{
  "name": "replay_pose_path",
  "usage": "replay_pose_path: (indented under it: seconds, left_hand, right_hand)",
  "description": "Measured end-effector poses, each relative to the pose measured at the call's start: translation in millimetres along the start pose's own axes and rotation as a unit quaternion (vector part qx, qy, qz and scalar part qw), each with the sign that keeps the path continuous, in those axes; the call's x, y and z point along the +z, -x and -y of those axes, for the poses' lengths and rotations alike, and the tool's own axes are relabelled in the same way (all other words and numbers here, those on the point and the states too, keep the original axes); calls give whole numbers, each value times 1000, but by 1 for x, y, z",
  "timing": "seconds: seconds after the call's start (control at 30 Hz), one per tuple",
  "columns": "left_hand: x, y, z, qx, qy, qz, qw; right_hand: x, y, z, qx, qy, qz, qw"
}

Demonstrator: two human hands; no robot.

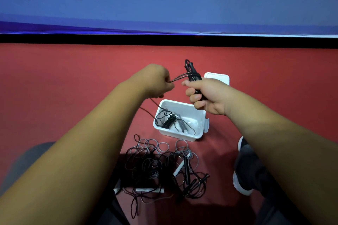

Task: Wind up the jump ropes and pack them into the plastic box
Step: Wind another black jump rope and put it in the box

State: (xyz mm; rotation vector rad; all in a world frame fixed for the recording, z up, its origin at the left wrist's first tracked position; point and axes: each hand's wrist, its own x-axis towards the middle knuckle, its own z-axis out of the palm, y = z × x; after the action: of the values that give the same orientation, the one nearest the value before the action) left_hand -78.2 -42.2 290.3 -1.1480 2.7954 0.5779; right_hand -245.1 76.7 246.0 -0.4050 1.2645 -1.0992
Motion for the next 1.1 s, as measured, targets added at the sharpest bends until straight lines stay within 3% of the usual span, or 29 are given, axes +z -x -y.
replay_pose_path:
  seconds: [0.07,0.17,0.33,0.53,0.73,0.97,1.1]
  left_hand:
    - [11,-1,-3,-36,126,8,991]
    - [14,-3,-7,-37,327,-10,944]
    - [1,-3,-1,59,427,44,901]
    - [-3,3,-16,7,462,17,887]
    - [-5,6,-25,-4,466,29,884]
    - [5,-5,-22,-49,540,40,840]
    - [14,-7,-21,-91,535,51,838]
  right_hand:
    - [1,1,2,-18,-15,1,1000]
    - [-1,0,4,-24,-30,-8,999]
    - [-5,0,6,-42,-6,-46,998]
    - [2,1,5,-84,113,-71,987]
    - [4,0,1,-103,156,-95,978]
    - [1,-4,1,-120,185,-131,967]
    - [7,-1,0,-134,243,-86,957]
